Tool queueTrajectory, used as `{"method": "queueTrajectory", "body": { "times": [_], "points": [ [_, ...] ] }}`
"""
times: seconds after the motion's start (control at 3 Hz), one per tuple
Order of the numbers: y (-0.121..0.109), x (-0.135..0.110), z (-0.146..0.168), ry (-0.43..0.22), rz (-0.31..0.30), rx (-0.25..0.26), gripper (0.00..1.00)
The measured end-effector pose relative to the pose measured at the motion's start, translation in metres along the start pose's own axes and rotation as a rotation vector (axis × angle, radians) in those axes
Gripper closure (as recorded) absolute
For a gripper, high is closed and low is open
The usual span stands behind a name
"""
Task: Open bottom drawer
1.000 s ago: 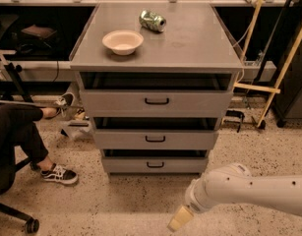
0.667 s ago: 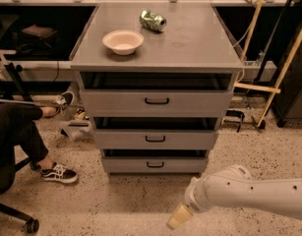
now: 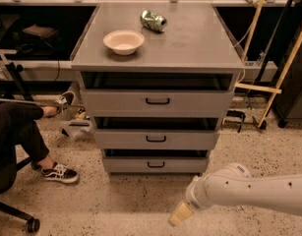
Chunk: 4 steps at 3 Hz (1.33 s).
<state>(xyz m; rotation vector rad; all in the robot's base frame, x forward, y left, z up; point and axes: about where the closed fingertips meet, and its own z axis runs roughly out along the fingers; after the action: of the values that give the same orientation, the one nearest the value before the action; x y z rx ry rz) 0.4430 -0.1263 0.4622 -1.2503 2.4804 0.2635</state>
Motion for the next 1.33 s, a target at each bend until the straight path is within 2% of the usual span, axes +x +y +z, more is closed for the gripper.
{"method": "queueTrajectory", "body": {
  "times": [0.33,0.67,1.0,1.33],
  "points": [
    [-0.021,0.005,0.024,0.007,0.023,0.034,0.00],
    [-0.080,-0.014,0.061,-0.035,-0.018,0.115,0.00],
    [-0.168,0.022,0.109,0.043,-0.021,0.211,0.00],
    [-0.168,0.022,0.110,0.043,-0.021,0.211,0.00]
  ]
}}
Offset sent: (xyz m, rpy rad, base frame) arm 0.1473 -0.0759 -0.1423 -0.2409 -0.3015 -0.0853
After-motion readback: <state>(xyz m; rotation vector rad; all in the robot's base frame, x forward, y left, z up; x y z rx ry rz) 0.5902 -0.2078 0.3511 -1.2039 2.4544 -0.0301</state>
